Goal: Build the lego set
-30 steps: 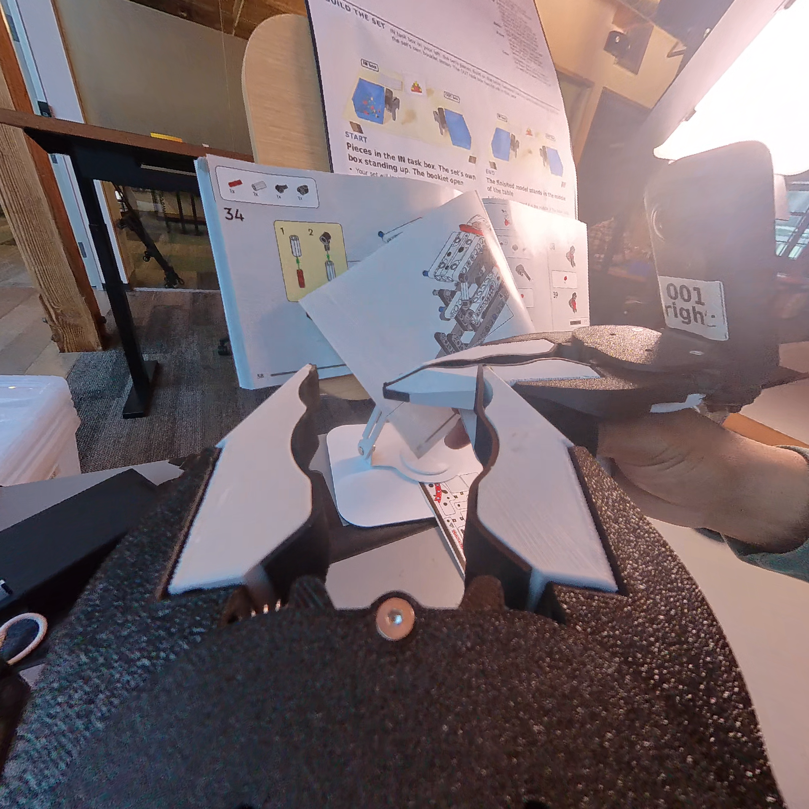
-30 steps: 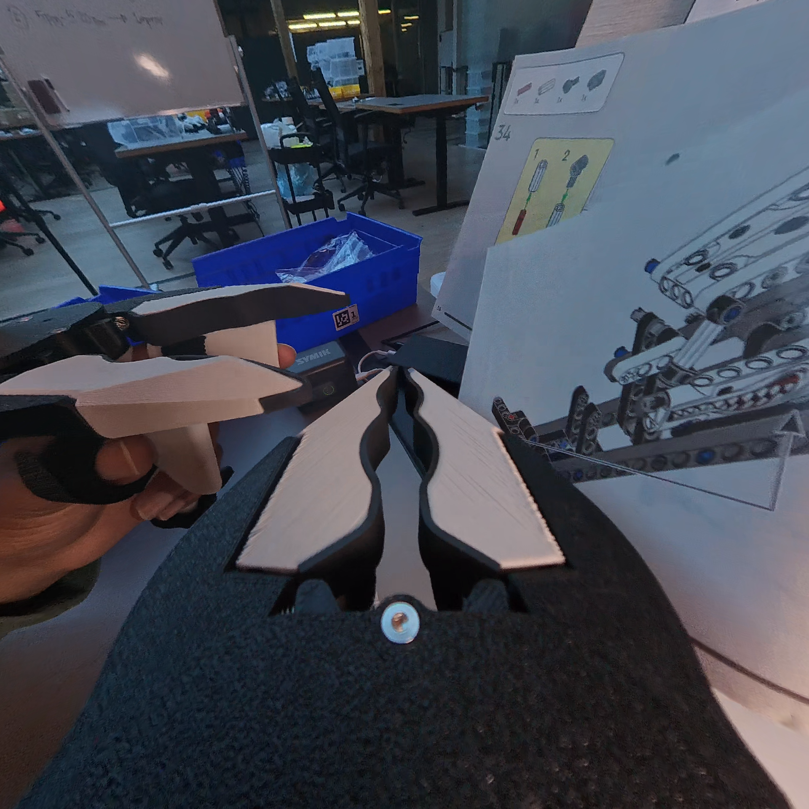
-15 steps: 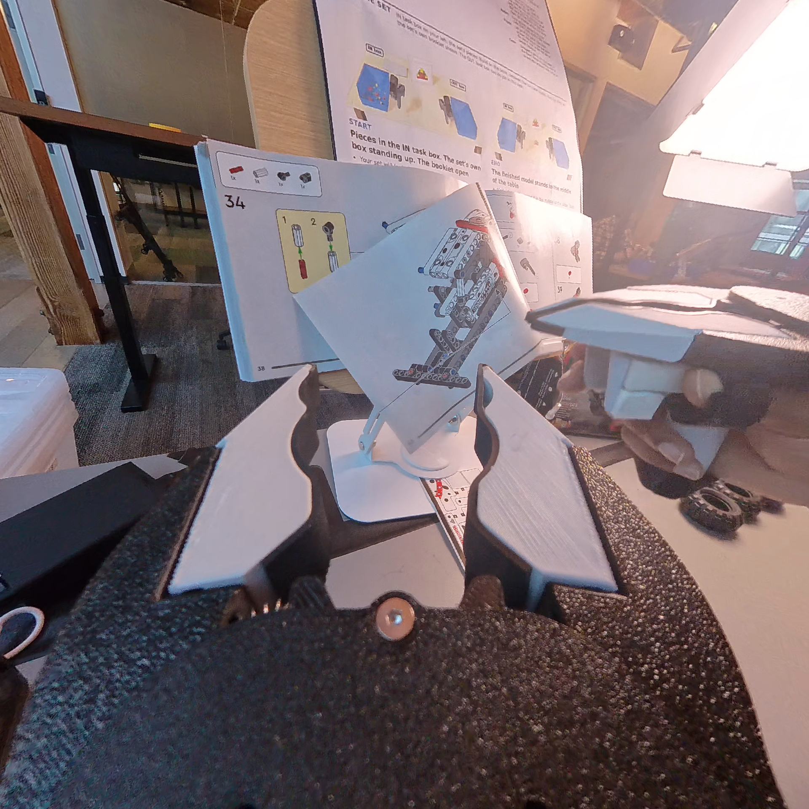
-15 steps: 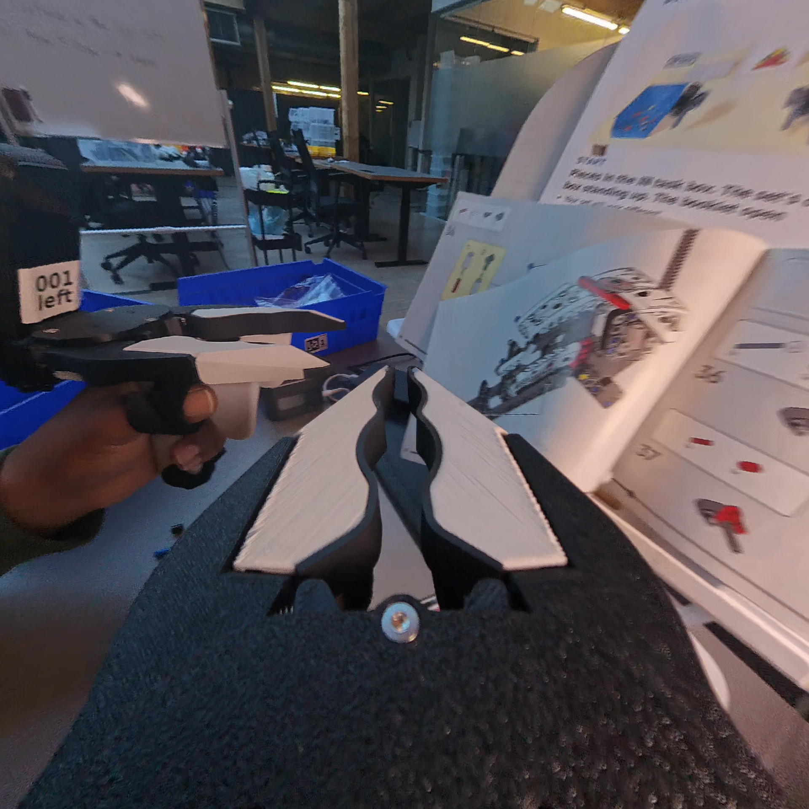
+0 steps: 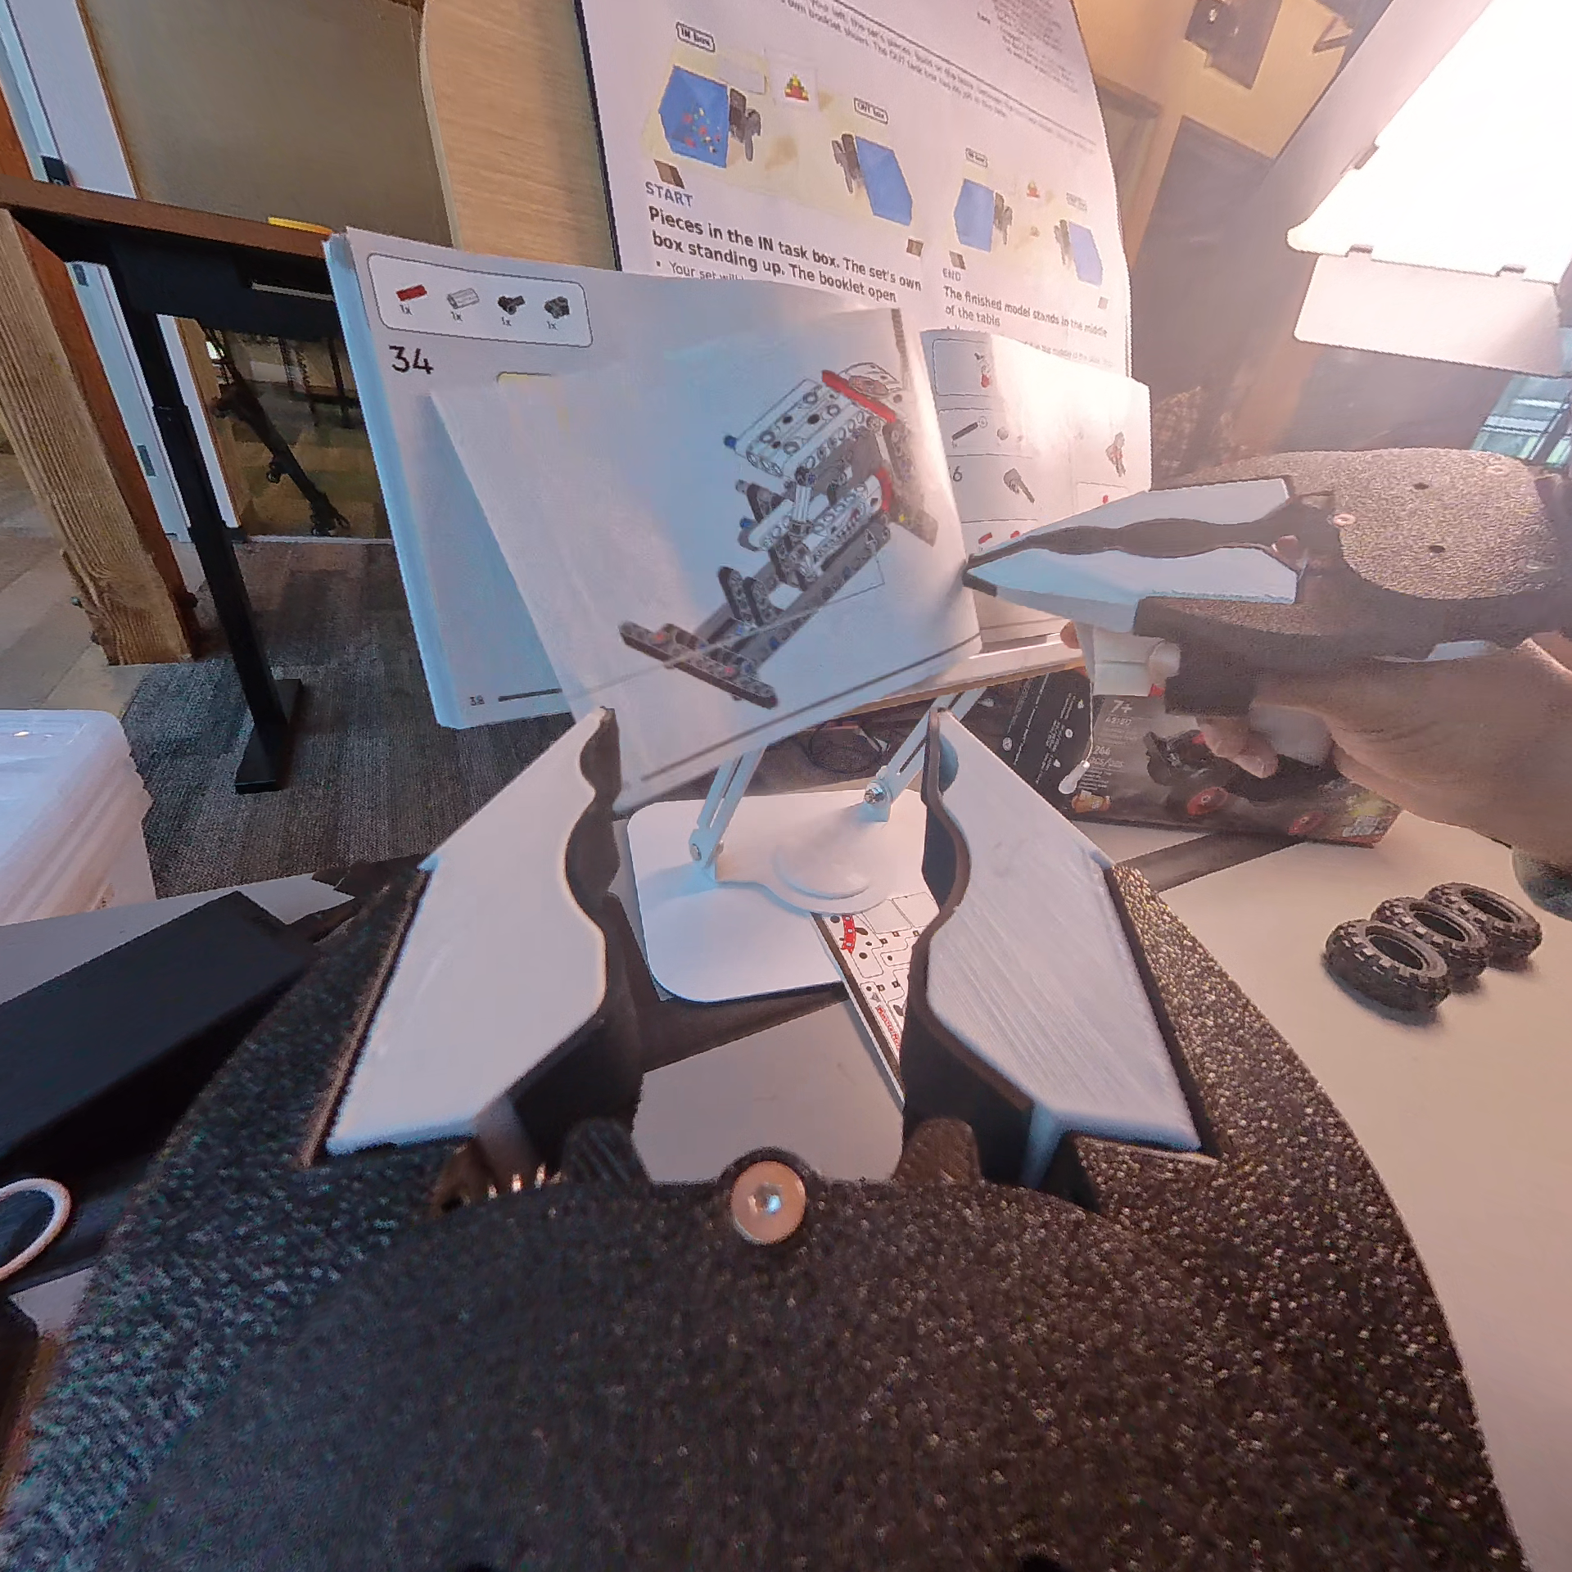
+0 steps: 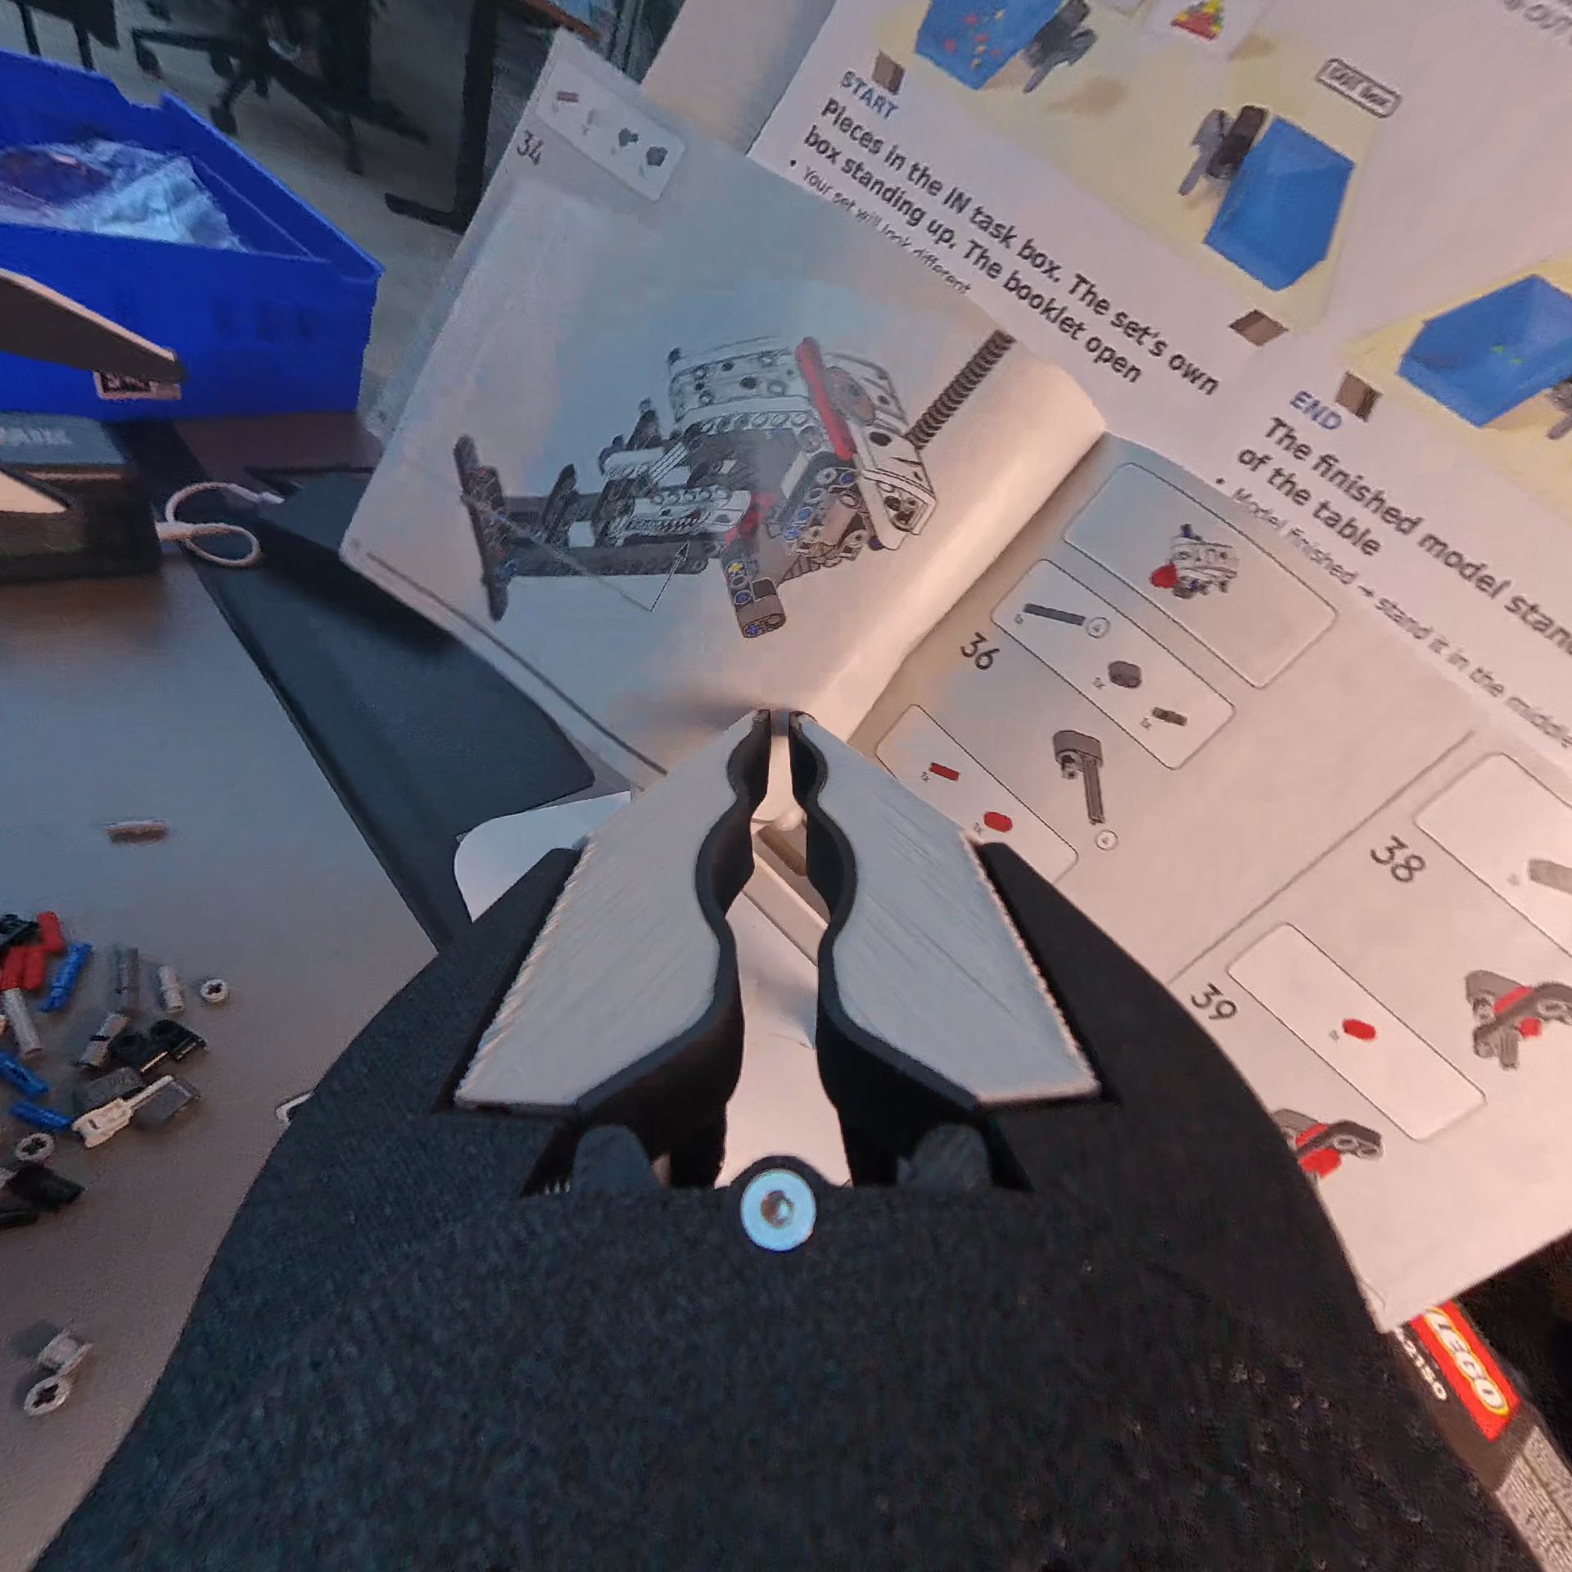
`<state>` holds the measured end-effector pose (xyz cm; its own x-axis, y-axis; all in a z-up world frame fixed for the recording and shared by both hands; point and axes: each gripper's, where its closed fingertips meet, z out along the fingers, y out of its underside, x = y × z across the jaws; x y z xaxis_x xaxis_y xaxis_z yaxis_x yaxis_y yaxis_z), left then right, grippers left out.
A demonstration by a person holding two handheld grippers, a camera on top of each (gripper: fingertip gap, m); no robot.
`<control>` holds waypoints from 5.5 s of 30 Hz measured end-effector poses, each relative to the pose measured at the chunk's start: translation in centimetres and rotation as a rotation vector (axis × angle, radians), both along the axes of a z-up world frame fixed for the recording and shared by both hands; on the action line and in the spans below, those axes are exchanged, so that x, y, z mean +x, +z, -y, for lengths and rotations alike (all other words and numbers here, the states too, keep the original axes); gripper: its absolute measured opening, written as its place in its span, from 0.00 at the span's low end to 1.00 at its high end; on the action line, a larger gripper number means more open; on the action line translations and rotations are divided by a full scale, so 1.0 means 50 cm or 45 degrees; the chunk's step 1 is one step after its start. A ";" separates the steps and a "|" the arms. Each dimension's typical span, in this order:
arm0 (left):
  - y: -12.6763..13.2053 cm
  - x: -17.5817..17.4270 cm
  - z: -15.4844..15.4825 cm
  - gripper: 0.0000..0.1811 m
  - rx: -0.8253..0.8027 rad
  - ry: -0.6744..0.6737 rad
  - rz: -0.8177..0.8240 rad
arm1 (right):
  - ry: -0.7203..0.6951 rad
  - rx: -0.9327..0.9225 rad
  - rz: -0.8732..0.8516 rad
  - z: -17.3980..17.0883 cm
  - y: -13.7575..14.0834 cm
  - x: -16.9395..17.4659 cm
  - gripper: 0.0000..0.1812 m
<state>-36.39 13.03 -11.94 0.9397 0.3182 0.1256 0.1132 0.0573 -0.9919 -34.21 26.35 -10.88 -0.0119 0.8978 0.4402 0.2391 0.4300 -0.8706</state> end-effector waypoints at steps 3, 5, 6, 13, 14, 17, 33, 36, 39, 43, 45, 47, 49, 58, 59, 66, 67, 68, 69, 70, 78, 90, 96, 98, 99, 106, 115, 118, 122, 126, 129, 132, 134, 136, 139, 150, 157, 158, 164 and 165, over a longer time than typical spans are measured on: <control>-0.002 -0.001 0.000 0.40 -0.002 -0.001 0.003 | -0.019 0.112 0.049 0.012 -0.011 -0.025 0.02; -0.002 -0.002 0.000 0.40 -0.001 0.000 0.007 | -0.040 0.140 0.084 0.014 -0.017 -0.040 0.02; -0.001 -0.003 0.001 0.39 0.000 0.000 0.009 | -0.048 0.150 0.095 0.014 -0.019 -0.045 0.02; -0.002 -0.004 0.001 0.40 0.004 -0.004 0.018 | -0.079 0.154 0.110 0.013 -0.022 -0.064 0.02; -0.002 -0.004 0.001 0.40 0.003 -0.005 0.018 | -0.081 0.152 0.110 0.013 -0.023 -0.065 0.02; -0.005 -0.002 -0.001 0.40 -0.001 -0.007 0.018 | -0.083 0.154 0.100 0.013 -0.023 -0.065 0.02; -0.023 0.003 -0.012 0.39 -0.033 -0.023 0.024 | -0.082 0.111 0.069 0.013 -0.017 -0.073 0.02; -0.023 0.004 -0.012 0.39 -0.035 -0.025 0.024 | -0.078 0.113 0.066 0.015 -0.015 -0.075 0.02; -0.025 0.005 -0.013 0.39 -0.038 -0.027 0.026 | -0.064 0.121 0.058 0.020 -0.013 -0.077 0.02; -0.037 0.008 -0.020 0.40 -0.057 -0.039 0.034 | -0.062 0.145 0.061 0.022 -0.010 -0.086 0.02; -0.043 0.013 -0.025 0.39 -0.069 -0.047 0.035 | -0.068 0.152 0.055 0.021 -0.005 -0.091 0.01; -0.047 0.021 -0.031 0.40 -0.079 -0.058 0.029 | -0.074 0.160 0.047 0.019 -0.001 -0.095 0.00; -0.051 0.030 -0.037 0.40 -0.093 -0.067 0.016 | -0.067 0.150 0.043 0.020 0.000 -0.097 0.01; -0.070 0.057 -0.065 0.39 -0.138 -0.112 0.000 | 0.002 0.180 0.042 0.034 -0.012 -0.096 0.03; -0.071 0.059 -0.068 0.39 -0.142 -0.114 -0.004 | 0.008 0.185 0.042 0.036 -0.013 -0.095 0.04; -0.074 0.060 -0.074 0.40 -0.146 -0.115 0.005 | 0.087 0.154 0.023 0.058 -0.002 -0.082 0.08; -0.075 0.060 -0.073 0.40 -0.148 -0.114 0.004 | 0.101 0.151 0.005 0.061 0.005 -0.073 0.08; -0.075 0.060 -0.071 0.40 -0.148 -0.112 0.004 | 0.112 0.146 -0.011 0.062 0.011 -0.063 0.08; -0.074 0.059 -0.070 0.40 -0.145 -0.111 0.006 | 0.120 0.135 -0.022 0.062 0.015 -0.051 0.09; -0.073 0.059 -0.069 0.40 -0.140 -0.112 0.011 | 0.123 0.123 -0.028 0.060 0.017 -0.036 0.09; -0.042 0.069 -0.054 0.39 -0.110 -0.116 -0.018 | 0.294 -0.025 0.018 0.120 -0.002 0.203 0.09; -0.007 0.181 -0.007 0.36 -0.163 -0.260 -0.126 | 0.449 0.002 0.335 0.291 -0.156 0.571 0.10; -0.055 0.344 0.097 0.31 -0.317 -0.573 -0.190 | 0.548 -0.052 0.467 0.379 -0.247 0.667 0.10; -0.086 0.405 0.144 0.29 -0.393 -0.682 -0.204 | 0.632 -0.085 0.543 0.417 -0.278 0.693 0.10; -0.105 0.433 0.168 0.29 -0.437 -0.736 -0.210 | 0.651 -0.080 0.577 0.427 -0.293 0.700 0.10; -0.181 0.509 0.278 0.29 -0.572 -0.762 -0.228 | 0.700 -0.099 0.900 0.467 -0.410 0.703 0.24; -0.199 0.595 0.331 0.26 -0.609 -0.927 -0.313 | 0.761 -0.049 0.676 0.495 -0.331 0.687 0.15; -0.160 0.556 0.309 0.25 -0.507 -0.833 -0.348 | 0.651 0.018 0.486 0.447 -0.244 0.649 0.14; -0.143 0.513 0.255 0.26 -0.541 -0.906 -0.277 | 0.586 0.134 0.469 0.377 -0.205 0.586 0.15; -0.169 0.517 0.199 0.23 -0.629 -1.095 -0.220 | 0.692 0.110 0.525 0.381 -0.227 0.542 0.14; -0.185 0.531 0.184 0.22 -0.670 -1.196 -0.193 | 0.715 0.150 0.571 0.380 -0.250 0.531 0.15; -0.215 0.541 0.182 0.22 -0.749 -1.259 -0.190 | 0.728 0.139 0.588 0.378 -0.265 0.531 0.15; -0.228 0.549 0.181 0.22 -0.788 -1.279 -0.188 | 0.738 0.116 0.591 0.377 -0.268 0.532 0.14; -0.238 0.550 0.178 0.22 -0.831 -1.263 -0.210 | 0.749 0.097 0.587 0.377 -0.265 0.532 0.14; -0.247 0.552 0.174 0.22 -0.888 -1.238 -0.227 | 0.751 0.101 0.598 0.379 -0.266 0.531 0.14; -0.251 0.547 0.165 0.10 -0.941 -1.081 -0.174 | 0.715 0.227 0.521 0.379 -0.271 0.531 0.15; -0.251 0.552 0.169 0.04 -0.940 -1.102 -0.072 | 0.776 0.141 0.550 0.383 -0.266 0.534 0.17; -0.251 0.553 0.169 0.04 -0.940 -1.102 -0.068 | 0.784 0.149 0.563 0.385 -0.269 0.533 0.16; -0.251 0.553 0.175 0.04 -0.943 -1.089 -0.108 | 0.787 0.066 0.659 0.391 -0.276 0.526 0.24; -0.252 0.553 0.177 0.04 -0.946 -1.084 -0.118 | 0.792 0.053 0.669 0.393 -0.276 0.525 0.22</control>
